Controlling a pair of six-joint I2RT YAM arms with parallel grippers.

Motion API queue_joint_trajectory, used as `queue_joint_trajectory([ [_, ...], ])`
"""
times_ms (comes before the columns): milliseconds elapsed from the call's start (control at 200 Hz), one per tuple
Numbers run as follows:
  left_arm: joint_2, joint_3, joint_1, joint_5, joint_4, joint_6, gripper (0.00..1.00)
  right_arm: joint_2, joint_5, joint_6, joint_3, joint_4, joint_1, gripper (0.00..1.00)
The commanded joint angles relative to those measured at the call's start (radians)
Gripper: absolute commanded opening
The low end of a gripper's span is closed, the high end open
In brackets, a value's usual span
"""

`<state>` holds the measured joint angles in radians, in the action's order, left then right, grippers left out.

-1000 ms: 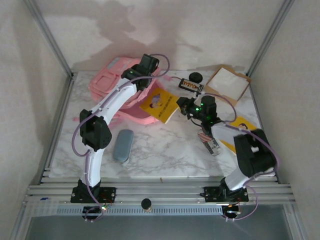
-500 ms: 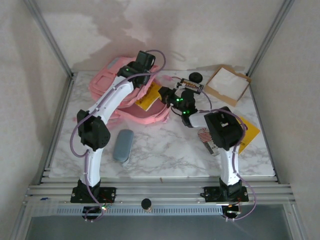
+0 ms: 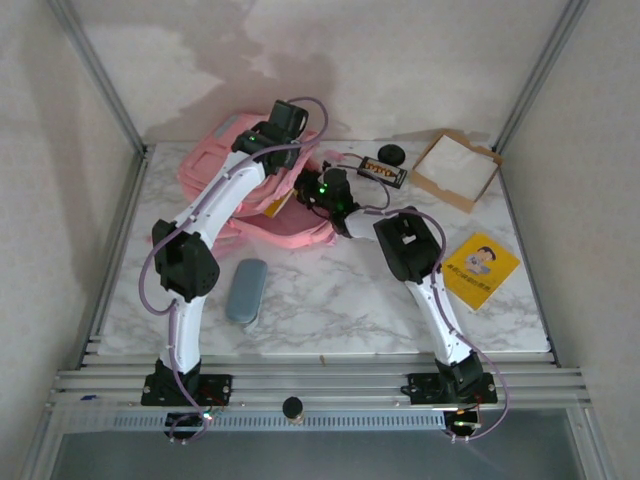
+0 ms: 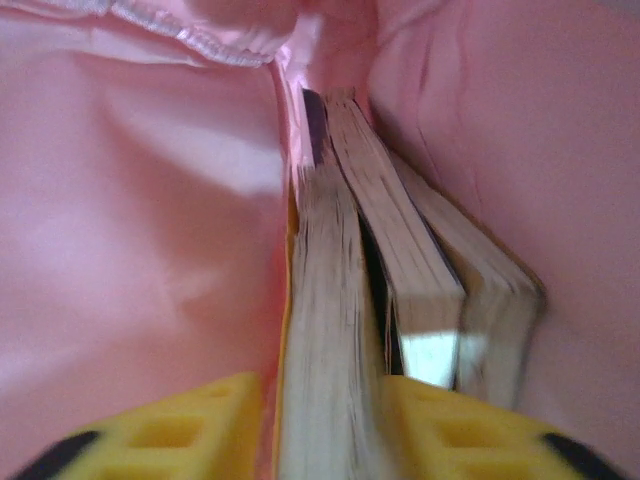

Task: Pack books, pencil case, and school supplies into a backpack

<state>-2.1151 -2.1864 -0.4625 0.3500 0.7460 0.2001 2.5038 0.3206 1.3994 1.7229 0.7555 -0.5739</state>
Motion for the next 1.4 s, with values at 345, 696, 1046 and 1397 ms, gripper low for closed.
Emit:
queue_joint_trajectory([
  [345,0.096,-0.033,0.004,-0.034,-0.126,-0.046,0.0,-0.244,0.012,-0.152,-0.254,-0.153,-0.009,0.63],
  [696,0.099,-0.032,0.004,-0.046,-0.122,-0.061,0.0,-0.303,0.066,-0.164,-0.37,-0.148,-0.049,0.05],
  [1046,0.089,-0.037,0.005,-0.046,-0.122,-0.059,0.0,-0.214,0.07,-0.158,-0.281,-0.201,-0.081,0.0],
  [1397,0.087,-0.044,0.005,-0.054,-0.117,-0.062,0.0,-0.133,0.051,-0.171,-0.145,-0.228,-0.107,0.0],
])
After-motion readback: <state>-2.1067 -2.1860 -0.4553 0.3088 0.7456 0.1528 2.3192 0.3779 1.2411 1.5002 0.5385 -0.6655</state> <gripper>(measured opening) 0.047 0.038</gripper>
